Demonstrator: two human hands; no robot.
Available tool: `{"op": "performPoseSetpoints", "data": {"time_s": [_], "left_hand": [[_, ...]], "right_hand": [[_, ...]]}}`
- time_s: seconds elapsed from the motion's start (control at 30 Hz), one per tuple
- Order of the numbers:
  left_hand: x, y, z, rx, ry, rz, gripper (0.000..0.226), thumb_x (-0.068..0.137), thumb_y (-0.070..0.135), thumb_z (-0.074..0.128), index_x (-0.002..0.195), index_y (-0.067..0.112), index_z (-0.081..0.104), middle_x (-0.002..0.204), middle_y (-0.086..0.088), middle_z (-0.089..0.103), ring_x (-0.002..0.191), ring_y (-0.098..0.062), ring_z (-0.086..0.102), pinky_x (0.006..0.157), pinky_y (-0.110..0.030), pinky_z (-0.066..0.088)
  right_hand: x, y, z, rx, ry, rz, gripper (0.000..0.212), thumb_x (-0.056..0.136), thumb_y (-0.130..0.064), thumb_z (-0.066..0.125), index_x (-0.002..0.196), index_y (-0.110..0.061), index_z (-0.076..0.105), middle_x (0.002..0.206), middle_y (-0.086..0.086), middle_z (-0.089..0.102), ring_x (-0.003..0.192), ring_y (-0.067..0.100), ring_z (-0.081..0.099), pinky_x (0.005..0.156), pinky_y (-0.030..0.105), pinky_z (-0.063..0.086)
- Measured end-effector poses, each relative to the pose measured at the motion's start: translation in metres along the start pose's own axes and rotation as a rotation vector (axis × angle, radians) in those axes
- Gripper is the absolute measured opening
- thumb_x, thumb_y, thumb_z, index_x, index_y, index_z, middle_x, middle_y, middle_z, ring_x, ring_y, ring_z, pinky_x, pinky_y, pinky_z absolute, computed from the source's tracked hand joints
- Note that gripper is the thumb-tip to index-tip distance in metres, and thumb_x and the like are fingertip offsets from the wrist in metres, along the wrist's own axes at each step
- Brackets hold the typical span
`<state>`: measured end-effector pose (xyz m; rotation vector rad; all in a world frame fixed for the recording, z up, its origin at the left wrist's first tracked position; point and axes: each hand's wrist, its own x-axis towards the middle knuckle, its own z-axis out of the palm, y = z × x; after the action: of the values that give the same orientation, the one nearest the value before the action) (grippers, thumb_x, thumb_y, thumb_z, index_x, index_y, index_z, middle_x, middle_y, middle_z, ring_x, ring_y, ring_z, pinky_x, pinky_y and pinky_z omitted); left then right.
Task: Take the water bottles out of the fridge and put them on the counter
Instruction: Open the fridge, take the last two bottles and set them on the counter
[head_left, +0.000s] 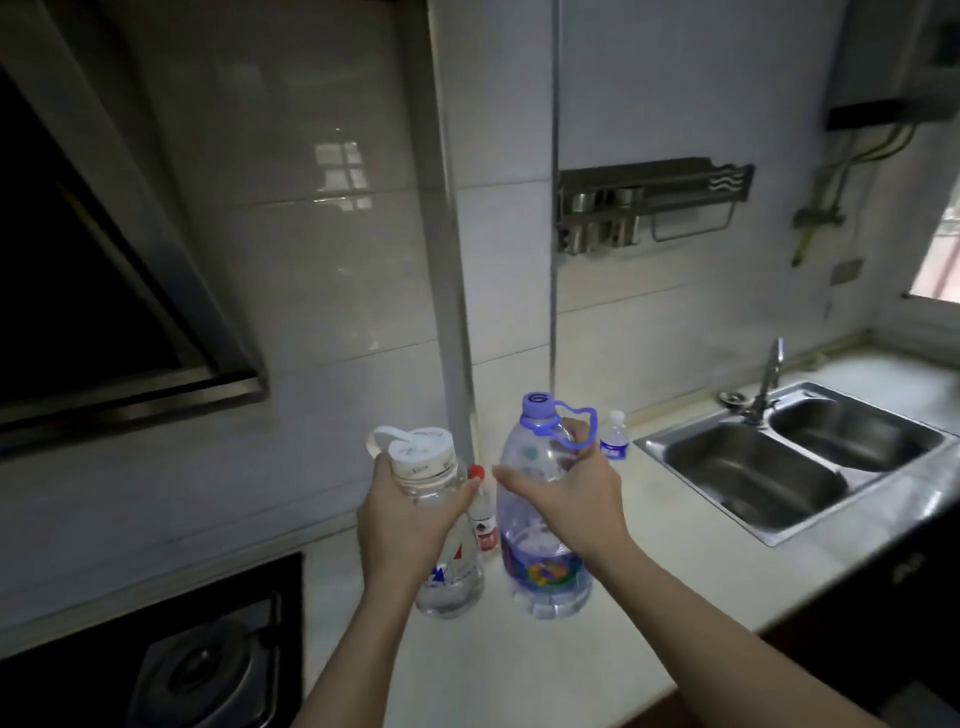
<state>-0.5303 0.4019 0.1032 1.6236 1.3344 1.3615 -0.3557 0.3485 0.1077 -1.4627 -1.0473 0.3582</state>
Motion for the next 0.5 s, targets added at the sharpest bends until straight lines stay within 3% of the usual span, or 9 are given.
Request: {"op": "performPoseSetpoints", "data": {"time_s": [0.13, 0.33, 0.4, 0.5], "left_hand": [[0.006, -0.004, 0.051, -0.009, -0.095, -0.026, 0.064, 0.048, 0.063, 0.082, 0.101, 0.037, 0.058, 0.092, 0.017, 0.074, 0.088, -0.013, 0.070, 0.077, -0.036, 0.058], [0.020, -0.018, 0.117, -0.030, -0.200, 0.005, 0.062, 0.056, 0.055, 0.087, 0.105, 0.035, 0.057, 0.101, 0.012, 0.073, 0.093, -0.017, 0.069, 0.080, -0.035, 0.055], [0.025, -0.026, 0.135, -0.047, -0.204, 0.006, 0.060, 0.056, 0.053, 0.088, 0.104, 0.036, 0.057, 0.097, 0.017, 0.072, 0.088, -0.012, 0.067, 0.075, -0.028, 0.053], [0.034, -0.041, 0.157, -0.057, -0.216, 0.018, 0.057, 0.058, 0.044, 0.091, 0.101, 0.040, 0.055, 0.087, 0.028, 0.065, 0.076, 0.005, 0.059, 0.063, -0.006, 0.039]], "right_hand": [[0.019, 0.028, -0.028, -0.038, 0.095, 0.047, 0.058, 0.060, -0.042, 0.096, 0.096, -0.050, 0.051, 0.099, -0.030, 0.061, 0.091, -0.008, 0.059, 0.069, 0.006, 0.040], [0.046, 0.063, -0.049, -0.107, 0.169, 0.072, 0.066, 0.062, -0.036, 0.095, 0.118, -0.029, 0.061, 0.112, -0.007, 0.069, 0.103, 0.015, 0.064, 0.084, 0.026, 0.049], [0.055, 0.075, -0.051, -0.130, 0.191, 0.089, 0.065, 0.061, -0.037, 0.095, 0.115, -0.032, 0.059, 0.110, -0.010, 0.068, 0.101, 0.011, 0.064, 0.084, 0.024, 0.048], [0.065, 0.092, -0.050, -0.167, 0.232, 0.079, 0.072, 0.053, -0.054, 0.089, 0.115, -0.040, 0.055, 0.107, -0.019, 0.064, 0.098, -0.002, 0.060, 0.077, 0.010, 0.043]]}}
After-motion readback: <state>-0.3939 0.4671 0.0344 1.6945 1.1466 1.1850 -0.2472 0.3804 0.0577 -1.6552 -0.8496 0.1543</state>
